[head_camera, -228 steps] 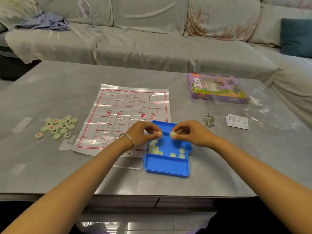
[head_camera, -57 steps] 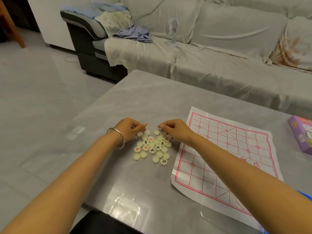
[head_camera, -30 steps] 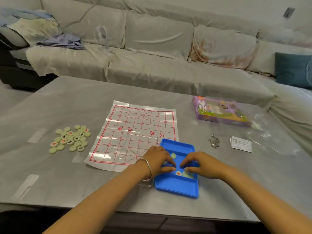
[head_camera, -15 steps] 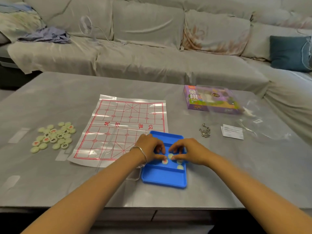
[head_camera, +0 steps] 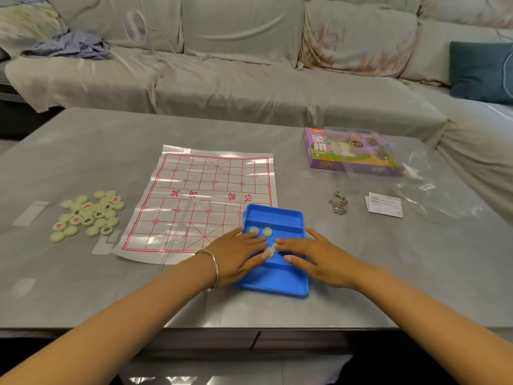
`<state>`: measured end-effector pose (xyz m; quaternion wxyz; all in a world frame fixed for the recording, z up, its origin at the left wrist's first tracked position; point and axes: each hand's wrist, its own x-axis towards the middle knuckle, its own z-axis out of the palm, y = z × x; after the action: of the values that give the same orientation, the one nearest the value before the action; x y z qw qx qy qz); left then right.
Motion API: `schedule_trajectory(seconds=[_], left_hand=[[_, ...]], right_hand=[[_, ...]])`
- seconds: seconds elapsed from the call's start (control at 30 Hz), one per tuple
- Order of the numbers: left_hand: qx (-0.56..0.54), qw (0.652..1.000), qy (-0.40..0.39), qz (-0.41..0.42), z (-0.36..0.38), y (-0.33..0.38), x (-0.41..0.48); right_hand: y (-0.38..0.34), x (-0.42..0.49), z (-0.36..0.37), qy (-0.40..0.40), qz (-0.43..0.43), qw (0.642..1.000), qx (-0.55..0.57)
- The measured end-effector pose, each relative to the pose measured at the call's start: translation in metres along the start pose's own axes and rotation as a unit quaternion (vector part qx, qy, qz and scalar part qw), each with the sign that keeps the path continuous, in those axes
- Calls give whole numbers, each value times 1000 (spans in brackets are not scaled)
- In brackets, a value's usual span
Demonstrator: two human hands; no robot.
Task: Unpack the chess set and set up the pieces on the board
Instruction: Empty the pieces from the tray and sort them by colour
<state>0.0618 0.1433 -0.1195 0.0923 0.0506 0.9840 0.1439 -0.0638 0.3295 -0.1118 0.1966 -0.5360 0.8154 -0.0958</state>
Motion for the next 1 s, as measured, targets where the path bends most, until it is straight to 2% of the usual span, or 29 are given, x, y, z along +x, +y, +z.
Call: schedule_trajectory(seconds=[0.07,0.13,0.27,0.43,0.57,0.7,0.83,1.0], left_hand=[[-59,998,37,2,-2,0,0],[-43,997,51,-26,-5,-7,5],[27,995,57,-71,-11,-17,16],[41,996,38,-71,-21,-25,28],[63,995,30,-65,-25,-28,33],[85,993,54,-61,-23,-24,37],[66,993,77,-65,-14,-24,35],[47,994,69,-66,-15,-29,33]], right_hand=[[-3,4,-2,50,10,999,15],[-6,11,-4,87,18,996,25],[-10,25,-4,55,10,995,77],[-10,34,-8,29,12,995,99],[-9,35,-7,36,13,993,108],[-7,33,-5,38,8,993,115],[-8,35,-1,48,10,995,89],[-5,35,-1,65,20,995,68]])
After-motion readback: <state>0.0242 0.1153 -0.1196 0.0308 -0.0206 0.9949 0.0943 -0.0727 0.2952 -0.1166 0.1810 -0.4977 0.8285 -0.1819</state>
